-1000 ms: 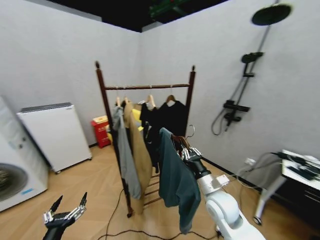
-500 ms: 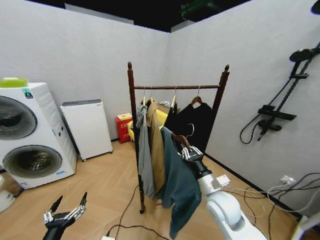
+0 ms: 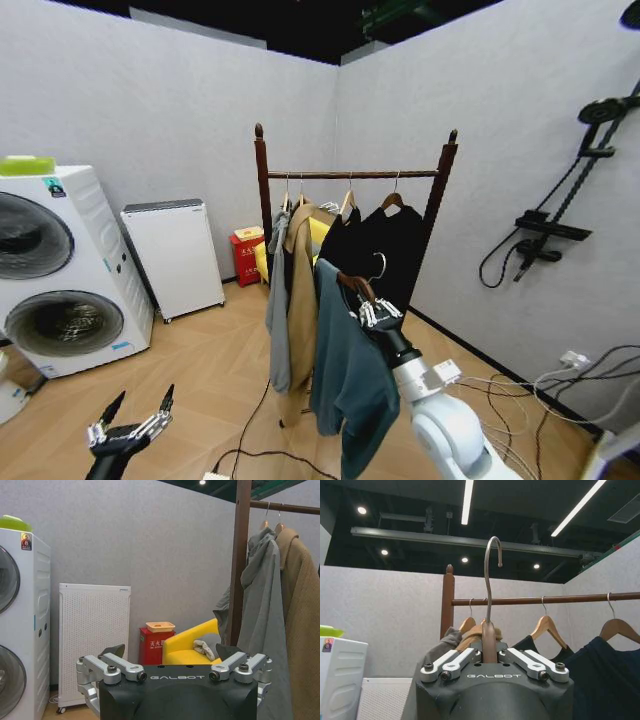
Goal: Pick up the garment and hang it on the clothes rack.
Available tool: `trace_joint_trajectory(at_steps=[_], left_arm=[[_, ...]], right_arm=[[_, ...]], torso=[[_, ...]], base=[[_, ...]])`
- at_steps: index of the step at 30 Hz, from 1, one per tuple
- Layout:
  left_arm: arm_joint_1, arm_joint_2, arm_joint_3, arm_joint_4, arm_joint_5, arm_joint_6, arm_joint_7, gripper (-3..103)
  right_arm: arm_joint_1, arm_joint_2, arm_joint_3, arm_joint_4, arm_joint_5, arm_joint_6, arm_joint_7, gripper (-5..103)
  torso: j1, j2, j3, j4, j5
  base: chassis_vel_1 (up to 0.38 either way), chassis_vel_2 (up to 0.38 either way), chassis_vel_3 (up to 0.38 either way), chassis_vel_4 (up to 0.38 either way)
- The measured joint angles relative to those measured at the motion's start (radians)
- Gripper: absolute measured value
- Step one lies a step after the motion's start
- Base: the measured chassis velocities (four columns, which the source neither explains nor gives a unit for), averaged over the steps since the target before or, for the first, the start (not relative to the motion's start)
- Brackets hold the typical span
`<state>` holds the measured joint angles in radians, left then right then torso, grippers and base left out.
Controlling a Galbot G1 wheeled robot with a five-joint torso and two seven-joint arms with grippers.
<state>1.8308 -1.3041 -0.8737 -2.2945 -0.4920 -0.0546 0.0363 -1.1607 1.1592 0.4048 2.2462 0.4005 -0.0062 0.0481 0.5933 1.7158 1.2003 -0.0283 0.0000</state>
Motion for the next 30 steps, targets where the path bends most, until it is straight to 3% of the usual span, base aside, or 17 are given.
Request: trace_joint_trajectory(at_steps=[16, 20, 30], left_arm=[[0.000, 0.000, 0.000, 0.000, 0.000, 0.000, 0.000, 100], [0.000, 0.000, 0.000, 0.000, 0.000, 0.000, 0.000, 100], [0.000, 0.000, 0.000, 0.000, 0.000, 0.000, 0.000, 100]], right_arm=[[0.047, 0.039, -0.028, -0.055, 0.030, -0.001, 0.016, 10], [0.035, 0.046, 0.017, -0.068, -0.015, -0.001, 0.047, 10], [0.043, 0.046, 0.083, -0.115, -0.025, -0.033, 0.108, 10]], torso=[[0.000, 0.000, 0.000, 0.0003, 0.0000], [0.000, 0.000, 0.000, -0.0001, 0.0000], [0.000, 0.000, 0.000, -0.0001, 0.0002]], base=[[0.000, 0.000, 0.000, 0.000], [0.000, 0.000, 0.000, 0.000], [0.000, 0.000, 0.000, 0.000]])
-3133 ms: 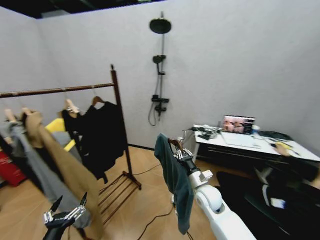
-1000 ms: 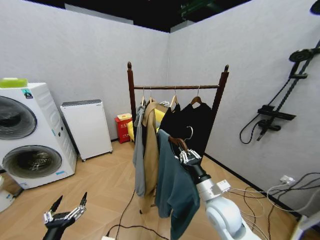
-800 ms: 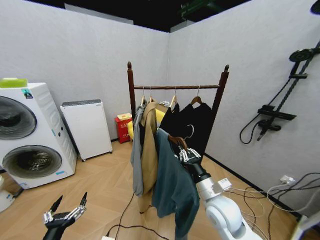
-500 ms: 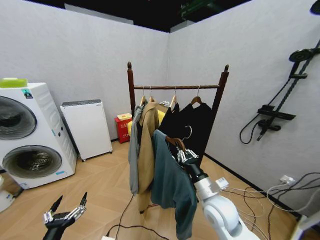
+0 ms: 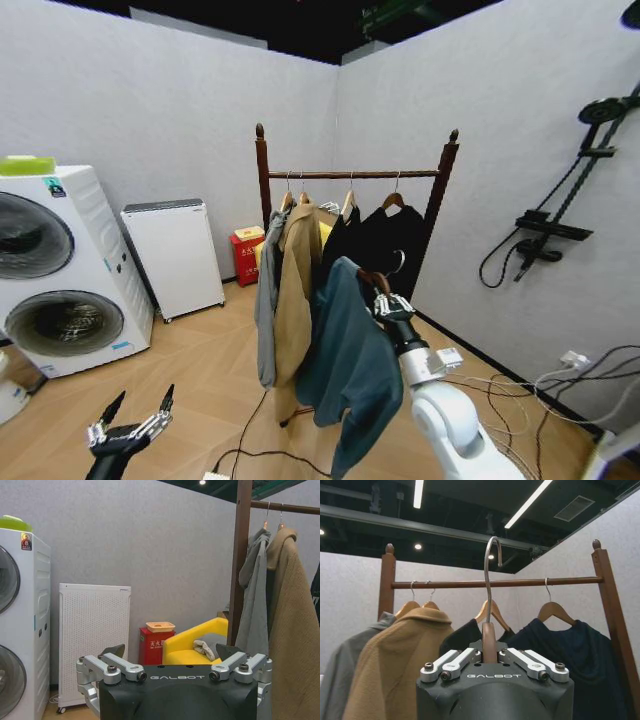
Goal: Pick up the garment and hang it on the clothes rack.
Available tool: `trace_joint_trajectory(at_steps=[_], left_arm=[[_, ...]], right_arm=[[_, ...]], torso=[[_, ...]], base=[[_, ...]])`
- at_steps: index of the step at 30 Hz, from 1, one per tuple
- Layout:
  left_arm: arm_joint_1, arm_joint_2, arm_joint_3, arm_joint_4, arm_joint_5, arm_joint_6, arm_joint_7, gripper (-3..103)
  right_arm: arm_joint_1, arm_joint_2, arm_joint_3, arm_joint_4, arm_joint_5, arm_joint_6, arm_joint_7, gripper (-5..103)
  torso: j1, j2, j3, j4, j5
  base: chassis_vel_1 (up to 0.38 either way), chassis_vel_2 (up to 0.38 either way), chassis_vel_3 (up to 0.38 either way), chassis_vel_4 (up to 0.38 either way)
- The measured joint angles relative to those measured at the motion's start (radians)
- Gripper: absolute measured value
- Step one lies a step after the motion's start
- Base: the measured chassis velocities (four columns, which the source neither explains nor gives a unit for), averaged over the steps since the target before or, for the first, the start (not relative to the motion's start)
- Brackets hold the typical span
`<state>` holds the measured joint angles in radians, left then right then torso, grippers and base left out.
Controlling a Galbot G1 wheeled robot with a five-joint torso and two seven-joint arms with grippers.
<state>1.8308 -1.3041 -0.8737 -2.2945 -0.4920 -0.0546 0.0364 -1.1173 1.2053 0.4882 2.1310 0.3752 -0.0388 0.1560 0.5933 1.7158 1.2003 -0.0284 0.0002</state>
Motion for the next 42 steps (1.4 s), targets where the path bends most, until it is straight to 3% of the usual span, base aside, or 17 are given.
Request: trace_joint_trajectory(at_steps=[12, 24, 30, 42], left_arm=[[0.000, 0.000, 0.000, 0.000, 0.000, 0.000, 0.000, 100], [0.000, 0.000, 0.000, 0.000, 0.000, 0.000, 0.000, 100], [0.000, 0.000, 0.000, 0.000, 0.000, 0.000, 0.000, 100], [0.000, 0.000, 0.000, 0.000, 0.000, 0.000, 0.000, 100]], right_arm=[[0.055, -0.003, -0.025, -0.024, -0.004, -0.012, 0.003, 10], [0.085, -0.016, -0.056, -0.018, 0.036, 0.041, -0.059, 10], [0.194, 0.001, -0.076, -0.108, 0.026, -0.007, -0.001, 10], [0.320, -0.004, -0.079, -0.146, 0.020, -0.039, 0.044, 10]], torso=[[0.000, 0.000, 0.000, 0.0000, -0.0001], [0.000, 0.000, 0.000, -0.0003, -0.0004], [-0.001, 0.000, 0.000, 0.0008, 0.0000], [0.000, 0.000, 0.000, 0.0004, -0.0001]], base=[[-0.069, 0.059, 0.061, -0.070], [-0.113, 0.099, 0.075, -0.092], [0.062, -0.019, -0.032, 0.043], [0.000, 0.000, 0.000, 0.000]])
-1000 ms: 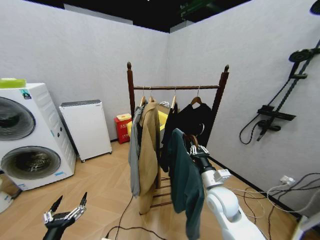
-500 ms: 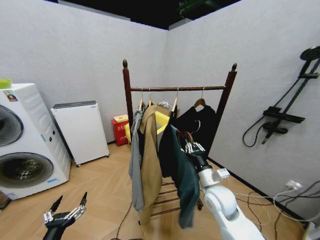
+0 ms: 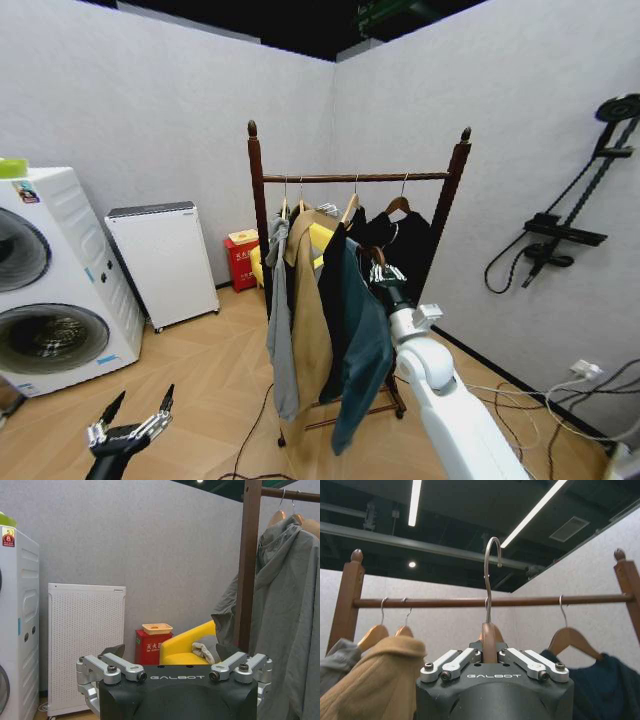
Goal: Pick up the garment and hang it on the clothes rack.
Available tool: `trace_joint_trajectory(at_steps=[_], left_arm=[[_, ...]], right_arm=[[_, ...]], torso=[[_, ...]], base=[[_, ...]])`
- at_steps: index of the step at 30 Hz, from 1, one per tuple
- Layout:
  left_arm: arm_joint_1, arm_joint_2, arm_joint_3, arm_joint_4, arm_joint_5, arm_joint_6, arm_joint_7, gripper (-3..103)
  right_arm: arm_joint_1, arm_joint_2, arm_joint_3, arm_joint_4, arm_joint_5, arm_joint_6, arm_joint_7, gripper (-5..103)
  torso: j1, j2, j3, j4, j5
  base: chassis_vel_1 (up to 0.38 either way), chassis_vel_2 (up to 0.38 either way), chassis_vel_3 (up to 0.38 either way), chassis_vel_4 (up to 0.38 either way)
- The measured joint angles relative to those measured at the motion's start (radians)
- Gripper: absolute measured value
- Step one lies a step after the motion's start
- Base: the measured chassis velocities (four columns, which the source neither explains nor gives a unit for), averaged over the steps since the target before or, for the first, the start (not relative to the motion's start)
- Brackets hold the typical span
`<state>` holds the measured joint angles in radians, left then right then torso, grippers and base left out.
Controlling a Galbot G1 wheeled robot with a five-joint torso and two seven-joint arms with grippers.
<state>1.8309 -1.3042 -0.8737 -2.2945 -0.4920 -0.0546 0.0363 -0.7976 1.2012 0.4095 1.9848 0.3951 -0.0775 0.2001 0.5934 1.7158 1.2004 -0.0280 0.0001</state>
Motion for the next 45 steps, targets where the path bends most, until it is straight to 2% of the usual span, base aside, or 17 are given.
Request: trace_joint_trajectory(at_steps=[4, 10, 14, 16, 27, 32, 34, 35, 37, 42, 45], left_arm=[[0.000, 0.000, 0.000, 0.000, 0.000, 0.000, 0.000, 100], [0.000, 0.000, 0.000, 0.000, 0.000, 0.000, 0.000, 100], [0.000, 0.000, 0.000, 0.000, 0.000, 0.000, 0.000, 100], [0.000, 0.000, 0.000, 0.000, 0.000, 0.000, 0.000, 100], [0.000, 0.000, 0.000, 0.000, 0.000, 0.000, 0.000, 100], [0.000, 0.000, 0.000, 0.000, 0.000, 0.000, 0.000, 100], [0.000, 0.000, 0.000, 0.000, 0.000, 0.000, 0.000, 100], [0.000, 0.000, 0.000, 0.000, 0.000, 0.000, 0.000, 100], [0.000, 0.000, 0.000, 0.000, 0.000, 0.000, 0.000, 100], [0.000, 0.000, 0.000, 0.000, 0.000, 0.000, 0.000, 100], [0.000, 0.000, 0.000, 0.000, 0.000, 0.000, 0.000, 100]], right_arm=[[0.024, -0.024, 0.015, 0.049, 0.005, -0.011, 0.017, 10], [0.047, -0.076, 0.032, 0.125, 0.069, -0.033, 0.026, 10], [-0.017, -0.094, 0.044, 0.188, 0.088, -0.047, 0.026, 10], [-0.083, -0.090, 0.049, 0.217, 0.089, -0.047, 0.022, 10], [-0.186, -0.069, 0.064, 0.270, 0.070, -0.037, 0.017, 10], [-0.329, -0.007, 0.123, 0.304, 0.028, -0.004, 0.011, 10], [-0.442, 0.010, 0.159, 0.371, 0.037, 0.010, 0.002, 10], [-0.442, 0.010, 0.159, 0.371, 0.037, 0.010, 0.002, 10], [-0.504, 0.024, 0.176, 0.497, 0.032, 0.002, 0.004, 10], [-0.537, 0.026, 0.177, 0.523, 0.001, -0.029, 0.030, 10], [-0.542, 0.024, 0.177, 0.524, -0.040, -0.001, 0.020, 10]], torso=[[0.000, 0.000, 0.000, -0.0003, -0.0001], [0.000, 0.000, 0.000, -0.0003, -0.0002], [0.000, 0.000, 0.000, -0.0004, -0.0002], [0.000, 0.000, 0.000, -0.0004, 0.0000], [0.000, 0.000, 0.000, -0.0003, -0.0003], [0.000, 0.000, 0.000, 0.0000, -0.0002], [0.000, 0.000, 0.000, -0.0004, 0.0001], [0.000, 0.000, 0.000, -0.0004, 0.0001], [0.000, 0.000, 0.000, -0.0006, -0.0007], [0.000, 0.000, 0.000, -0.0002, 0.0000], [0.000, 0.000, 0.000, -0.0003, -0.0001]], base=[[0.000, 0.000, 0.000, 0.000], [0.000, 0.000, 0.000, 0.000], [0.000, 0.000, 0.000, 0.000], [0.000, 0.000, 0.000, 0.000], [0.000, 0.000, 0.000, 0.000], [0.000, 0.000, 0.000, 0.000], [0.000, 0.000, 0.000, 0.000], [0.000, 0.000, 0.000, 0.000], [0.000, 0.000, 0.000, 0.000], [0.000, 0.000, 0.000, 0.000], [0.000, 0.000, 0.000, 0.000]])
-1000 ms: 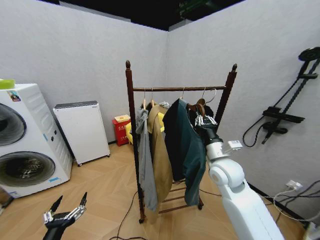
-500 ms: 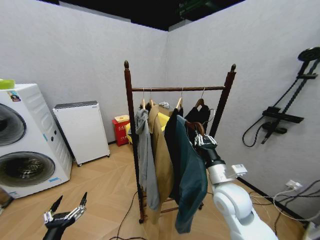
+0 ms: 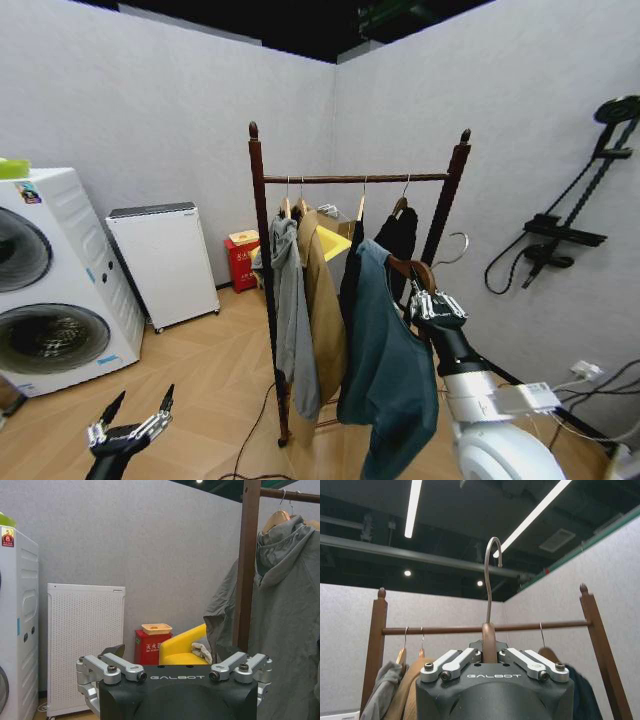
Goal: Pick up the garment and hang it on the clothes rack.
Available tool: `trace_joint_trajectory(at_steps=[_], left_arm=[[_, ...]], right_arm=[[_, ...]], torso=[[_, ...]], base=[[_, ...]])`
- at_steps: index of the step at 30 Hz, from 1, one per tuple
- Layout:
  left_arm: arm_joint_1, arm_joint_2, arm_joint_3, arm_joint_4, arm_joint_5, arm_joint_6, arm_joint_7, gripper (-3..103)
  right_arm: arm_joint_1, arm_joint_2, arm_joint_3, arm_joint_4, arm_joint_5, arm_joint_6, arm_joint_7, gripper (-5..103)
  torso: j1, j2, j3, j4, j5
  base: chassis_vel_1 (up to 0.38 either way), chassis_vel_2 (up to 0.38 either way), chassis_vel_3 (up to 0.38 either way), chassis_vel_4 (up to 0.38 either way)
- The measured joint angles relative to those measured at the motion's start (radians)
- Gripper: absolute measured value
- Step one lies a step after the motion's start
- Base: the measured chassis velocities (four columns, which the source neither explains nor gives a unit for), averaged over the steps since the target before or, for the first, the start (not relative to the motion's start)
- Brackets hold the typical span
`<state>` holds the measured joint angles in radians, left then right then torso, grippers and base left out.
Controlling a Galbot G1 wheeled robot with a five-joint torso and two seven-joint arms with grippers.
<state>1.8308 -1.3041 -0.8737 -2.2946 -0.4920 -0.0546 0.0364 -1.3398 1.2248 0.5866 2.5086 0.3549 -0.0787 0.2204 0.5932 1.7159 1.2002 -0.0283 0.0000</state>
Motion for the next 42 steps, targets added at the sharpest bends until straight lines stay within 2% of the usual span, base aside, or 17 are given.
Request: trace_joint_trajectory(at_steps=[4, 7, 9, 10, 12, 13, 14, 16, 19, 25, 26, 31, 33, 36, 42], left_arm=[[0.000, 0.000, 0.000, 0.000, 0.000, 0.000, 0.000, 100], [0.000, 0.000, 0.000, 0.000, 0.000, 0.000, 0.000, 100], [0.000, 0.000, 0.000, 0.000, 0.000, 0.000, 0.000, 100], [0.000, 0.000, 0.000, 0.000, 0.000, 0.000, 0.000, 100], [0.000, 0.000, 0.000, 0.000, 0.000, 0.000, 0.000, 100], [0.000, 0.000, 0.000, 0.000, 0.000, 0.000, 0.000, 100], [0.000, 0.000, 0.000, 0.000, 0.000, 0.000, 0.000, 100], [0.000, 0.000, 0.000, 0.000, 0.000, 0.000, 0.000, 100], [0.000, 0.000, 0.000, 0.000, 0.000, 0.000, 0.000, 100], [0.000, 0.000, 0.000, 0.000, 0.000, 0.000, 0.000, 100], [0.000, 0.000, 0.000, 0.000, 0.000, 0.000, 0.000, 100], [0.000, 0.000, 0.000, 0.000, 0.000, 0.000, 0.000, 100], [0.000, 0.000, 0.000, 0.000, 0.000, 0.000, 0.000, 100], [0.000, 0.000, 0.000, 0.000, 0.000, 0.000, 0.000, 100], [0.000, 0.000, 0.000, 0.000, 0.000, 0.000, 0.000, 100]], right_arm=[[0.004, 0.001, -0.010, 0.000, -0.004, 0.031, -0.031, 10], [-0.003, 0.011, -0.014, -0.001, 0.037, 0.044, -0.053, 10], [-0.021, 0.013, -0.011, -0.003, 0.133, 0.027, -0.073, 10], [-0.021, 0.013, -0.011, -0.003, 0.133, 0.027, -0.073, 10], [-0.033, 0.004, -0.012, -0.004, 0.186, 0.026, -0.131, 10], [-0.033, 0.004, -0.012, -0.004, 0.186, 0.026, -0.131, 10], [-0.038, -0.001, -0.023, -0.005, 0.222, 0.038, -0.189, 10], [-0.039, -0.003, -0.027, -0.005, 0.232, 0.041, -0.203, 10], [-0.024, -0.012, -0.066, -0.018, 0.300, 0.055, -0.321, 10], [0.020, 0.010, -0.104, -0.081, 0.265, 0.034, -0.261, 10], [0.029, 0.023, -0.115, -0.107, 0.237, 0.034, -0.229, 10], [0.056, 0.047, -0.135, -0.163, 0.183, 0.058, -0.167, 10], [0.078, 0.058, -0.138, -0.196, 0.125, 0.094, -0.134, 10], [0.084, 0.064, -0.134, -0.203, 0.086, 0.106, -0.099, 10], [0.044, 0.067, -0.088, -0.164, 0.060, 0.139, -0.088, 10]], torso=[[0.000, 0.000, 0.000, 0.0001, 0.0000], [0.000, 0.000, 0.000, 0.0001, 0.0000], [0.000, 0.000, 0.000, 0.0000, 0.0000], [0.000, 0.000, 0.000, 0.0000, 0.0000], [0.000, 0.000, 0.000, 0.0000, 0.0000], [0.000, 0.000, 0.000, 0.0000, 0.0000], [0.000, 0.000, 0.000, -0.0001, 0.0001], [0.000, 0.000, 0.000, -0.0001, 0.0001], [0.000, 0.000, 0.000, 0.0000, -0.0001], [0.000, 0.000, 0.000, 0.0002, 0.0000], [0.000, 0.000, 0.000, 0.0001, 0.0000], [0.000, 0.000, 0.000, 0.0000, 0.0000], [0.000, 0.000, 0.000, 0.0002, 0.0000], [0.000, 0.000, 0.000, 0.0003, 0.0000], [0.000, 0.000, 0.000, -0.0002, 0.0000]], base=[[0.000, 0.000, 0.000, 0.000], [0.000, 0.000, 0.000, 0.000], [0.000, 0.000, 0.000, 0.000], [0.000, 0.000, 0.000, 0.000], [0.000, 0.000, 0.000, 0.000], [0.000, 0.000, 0.000, 0.000], [0.000, 0.000, 0.000, 0.000], [0.000, 0.000, 0.000, 0.000], [0.000, 0.000, 0.000, 0.000], [0.000, 0.000, 0.000, 0.000], [0.000, 0.000, 0.000, 0.000], [0.000, 0.000, 0.000, 0.000], [0.000, 0.000, 0.000, 0.000], [0.000, 0.000, 0.000, 0.000], [0.000, 0.000, 0.000, 0.000]])
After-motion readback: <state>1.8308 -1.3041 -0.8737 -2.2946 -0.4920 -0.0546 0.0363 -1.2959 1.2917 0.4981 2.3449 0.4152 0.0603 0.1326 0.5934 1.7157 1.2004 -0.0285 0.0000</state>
